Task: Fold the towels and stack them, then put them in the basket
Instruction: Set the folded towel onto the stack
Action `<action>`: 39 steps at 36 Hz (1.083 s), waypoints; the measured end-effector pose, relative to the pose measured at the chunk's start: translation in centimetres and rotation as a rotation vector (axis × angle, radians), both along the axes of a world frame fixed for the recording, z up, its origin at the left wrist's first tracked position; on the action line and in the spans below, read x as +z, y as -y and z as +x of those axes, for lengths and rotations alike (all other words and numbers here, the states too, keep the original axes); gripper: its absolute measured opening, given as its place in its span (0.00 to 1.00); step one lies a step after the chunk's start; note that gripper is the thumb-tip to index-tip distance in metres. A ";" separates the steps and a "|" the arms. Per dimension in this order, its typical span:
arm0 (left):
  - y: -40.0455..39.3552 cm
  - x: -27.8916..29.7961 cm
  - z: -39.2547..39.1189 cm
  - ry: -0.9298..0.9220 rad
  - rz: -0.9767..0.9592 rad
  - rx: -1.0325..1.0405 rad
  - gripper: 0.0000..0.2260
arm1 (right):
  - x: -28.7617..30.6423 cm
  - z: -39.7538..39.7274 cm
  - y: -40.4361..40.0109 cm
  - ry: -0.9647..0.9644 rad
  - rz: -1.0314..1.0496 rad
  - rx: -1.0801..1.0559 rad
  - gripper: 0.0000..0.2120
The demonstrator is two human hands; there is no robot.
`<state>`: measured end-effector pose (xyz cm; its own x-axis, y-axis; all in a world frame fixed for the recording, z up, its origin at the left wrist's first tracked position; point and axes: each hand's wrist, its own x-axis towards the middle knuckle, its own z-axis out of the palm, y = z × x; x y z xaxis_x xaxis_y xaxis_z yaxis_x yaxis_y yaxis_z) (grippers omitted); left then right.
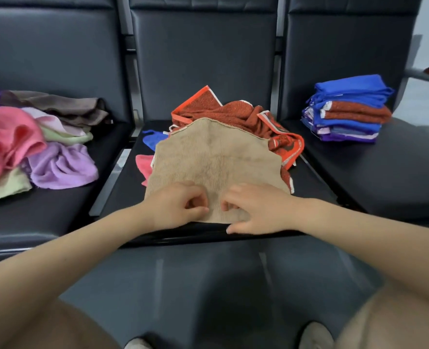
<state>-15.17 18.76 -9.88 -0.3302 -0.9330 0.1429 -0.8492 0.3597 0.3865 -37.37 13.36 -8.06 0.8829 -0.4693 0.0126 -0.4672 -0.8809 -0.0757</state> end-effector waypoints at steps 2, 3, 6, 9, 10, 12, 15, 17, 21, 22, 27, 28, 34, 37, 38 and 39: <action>0.1 -0.3 -0.2 -0.003 -0.038 0.008 0.18 | 0.0 0.2 0.0 0.036 -0.051 0.026 0.12; 0.3 -0.4 -0.2 -0.001 -0.054 0.009 0.21 | 0.0 0.4 0.1 0.051 -0.072 0.029 0.09; 0.5 -0.2 -0.4 0.037 -0.083 0.012 0.25 | 0.3 0.8 0.4 0.065 -0.154 0.002 0.07; 0.9 -0.4 0.0 0.220 -0.150 -0.021 0.23 | 0.6 0.8 0.9 0.155 -0.150 -0.058 0.08; 1.0 -0.3 0.2 0.250 -0.184 -0.017 0.18 | 0.7 0.8 1.1 0.206 -0.136 -0.072 0.07; 1.2 0.5 0.5 0.216 -0.237 0.018 0.07 | 1.0 0.7 1.5 0.272 -0.117 -0.088 0.08; 1.7 2.0 1.6 0.157 -0.252 0.108 0.11 | 1.8 0.6 2.4 0.135 -0.108 -0.129 0.11; 2.0 3.0 2.6 0.163 -0.242 0.136 0.14 | 2.2 0.3 3.2 0.074 -0.054 -0.151 0.18; 2.3 3.9 4.2 0.149 -0.209 0.124 0.24 | 3.5 -1.4 4.8 0.244 0.160 -0.229 0.20; 2.3 4.0 4.5 0.114 -0.198 0.119 0.24 | 3.8 -2.0 5.2 0.288 0.192 -0.257 0.20; 1.9 3.8 6.2 -0.173 -0.117 0.136 0.24 | 4.8 -4.5 5.7 0.551 0.469 -0.387 0.19; 1.7 3.7 6.3 -0.218 -0.108 0.152 0.22 | 4.7 -4.9 5.7 0.590 0.524 -0.398 0.16; 0.3 3.2 5.1 -0.361 -0.047 0.194 0.18 | 3.6 -5.5 4.7 0.624 0.670 -0.432 0.11; -0.5 3.1 4.4 -0.351 -0.007 0.214 0.16 | 3.2 -5.7 3.8 0.583 0.691 -0.421 0.10; -0.8 3.1 4.1 -0.346 0.012 0.218 0.15 | 2.9 -5.7 3.5 0.572 0.722 -0.420 0.10; -1.1 3.0 4.0 -0.341 0.032 0.225 0.15 | 2.6 -5.8 3.3 0.566 0.744 -0.425 0.10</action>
<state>-11.19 19.87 -6.84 -0.0562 -0.9824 0.1783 -0.7267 0.1627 0.6674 -43.19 10.08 -5.43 0.5965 -0.8013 -0.0462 -0.4557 -0.2907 -0.8413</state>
